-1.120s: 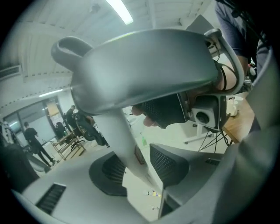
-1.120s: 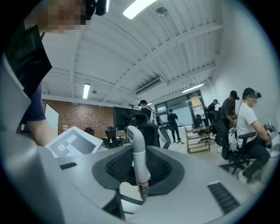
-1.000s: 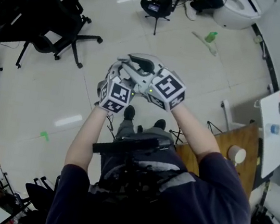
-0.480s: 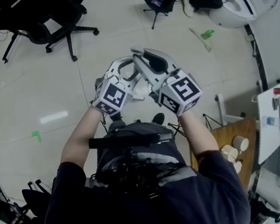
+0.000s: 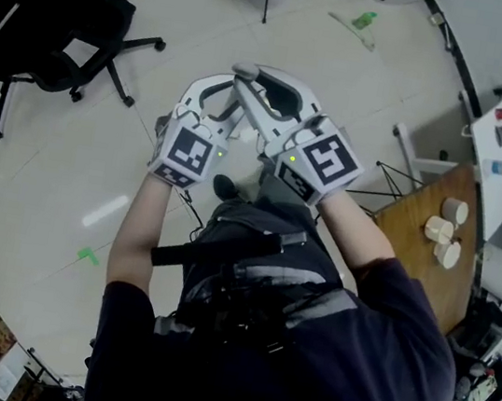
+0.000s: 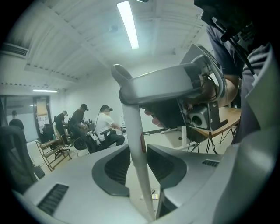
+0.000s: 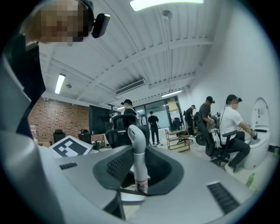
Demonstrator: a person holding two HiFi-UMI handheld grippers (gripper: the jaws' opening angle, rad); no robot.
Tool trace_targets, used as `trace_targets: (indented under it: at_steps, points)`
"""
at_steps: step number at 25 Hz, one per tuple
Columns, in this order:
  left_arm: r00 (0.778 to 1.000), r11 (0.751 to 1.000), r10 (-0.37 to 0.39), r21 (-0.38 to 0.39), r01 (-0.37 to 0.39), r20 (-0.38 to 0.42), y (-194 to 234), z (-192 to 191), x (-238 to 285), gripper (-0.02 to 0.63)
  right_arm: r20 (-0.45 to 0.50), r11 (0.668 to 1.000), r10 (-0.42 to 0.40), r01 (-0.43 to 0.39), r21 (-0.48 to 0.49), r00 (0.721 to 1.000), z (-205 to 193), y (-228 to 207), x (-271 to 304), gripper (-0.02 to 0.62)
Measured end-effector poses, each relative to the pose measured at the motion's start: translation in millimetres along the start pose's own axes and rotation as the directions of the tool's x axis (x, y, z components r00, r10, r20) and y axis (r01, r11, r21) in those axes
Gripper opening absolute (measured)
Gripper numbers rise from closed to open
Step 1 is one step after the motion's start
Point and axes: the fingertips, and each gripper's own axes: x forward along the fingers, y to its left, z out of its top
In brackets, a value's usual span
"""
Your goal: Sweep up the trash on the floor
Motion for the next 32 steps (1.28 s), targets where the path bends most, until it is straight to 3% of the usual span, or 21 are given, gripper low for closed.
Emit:
trace_targets:
  at_steps: [6,11,19,26,32]
  points:
    - [0.998,0.999,-0.021,-0.051,0.019,-0.051,35.9,-21.0,14.6,0.104,0.012,0.999,-0.024,0.023,0.029,1.0,-9.3,-18.0,32.3,0.104]
    - [0.993,0.998,-0.003,-0.059,-0.004,-0.122,60.0,-37.1,36.5,0.104,0.018,0.998,0.007,-0.008,0.061,1.0,-19.8,-42.8,54.7,0.104]
    - [0.977,0.996,-0.056,-0.084,0.039,-0.207,80.4,-63.1,75.1,0.103,-0.021,0.986,0.042,-0.038,0.162,0.999,-43.7,-86.6,80.1,0.107]
    - [0.956,0.978,-0.199,-0.11,0.178,-0.216,76.2,-80.2,97.9,0.103,-0.043,0.976,-0.052,0.06,0.211,0.998,-63.8,-108.8,85.8,0.109]
    - [0.92,0.935,-0.352,-0.104,0.338,-0.172,80.6,-102.6,103.4,0.103,-0.06,0.958,-0.194,0.203,0.202,0.979,-83.0,-109.4,101.2,0.11]
